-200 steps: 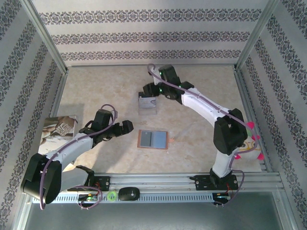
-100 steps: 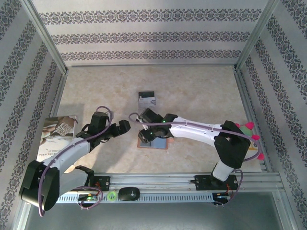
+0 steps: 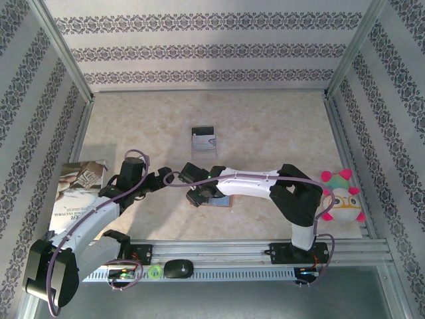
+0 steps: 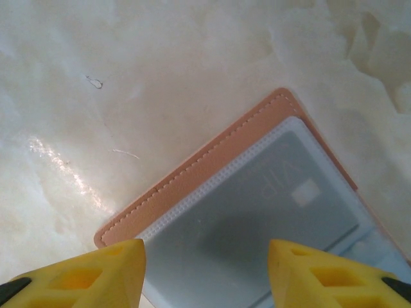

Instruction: Take the credit cards out of the card holder

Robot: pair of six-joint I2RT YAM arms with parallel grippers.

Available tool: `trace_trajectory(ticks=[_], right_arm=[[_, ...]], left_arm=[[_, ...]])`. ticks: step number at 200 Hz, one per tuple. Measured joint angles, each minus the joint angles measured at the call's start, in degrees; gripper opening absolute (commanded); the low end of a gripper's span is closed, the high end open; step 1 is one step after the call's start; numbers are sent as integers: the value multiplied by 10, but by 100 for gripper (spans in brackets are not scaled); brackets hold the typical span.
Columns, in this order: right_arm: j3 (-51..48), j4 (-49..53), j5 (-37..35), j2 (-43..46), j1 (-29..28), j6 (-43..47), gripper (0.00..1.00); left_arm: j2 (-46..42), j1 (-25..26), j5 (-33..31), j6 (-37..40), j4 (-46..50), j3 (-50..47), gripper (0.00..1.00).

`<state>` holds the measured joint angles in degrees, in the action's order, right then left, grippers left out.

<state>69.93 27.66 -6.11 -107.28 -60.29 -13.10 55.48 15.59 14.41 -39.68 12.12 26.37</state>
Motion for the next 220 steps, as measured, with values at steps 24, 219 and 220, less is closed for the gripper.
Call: trace_trajectory(ticks=[24, 219, 220], right_arm=[[4, 3, -10, -12, -7, 5, 50], [-160, -186, 97, 99, 45, -6, 0], [-161, -187, 99, 100, 46, -7, 0]], left_arm=[[0, 0, -1, 3, 6, 0, 97], [117, 89, 48, 6, -75, 1, 66], [120, 91, 48, 6, -76, 1, 66]])
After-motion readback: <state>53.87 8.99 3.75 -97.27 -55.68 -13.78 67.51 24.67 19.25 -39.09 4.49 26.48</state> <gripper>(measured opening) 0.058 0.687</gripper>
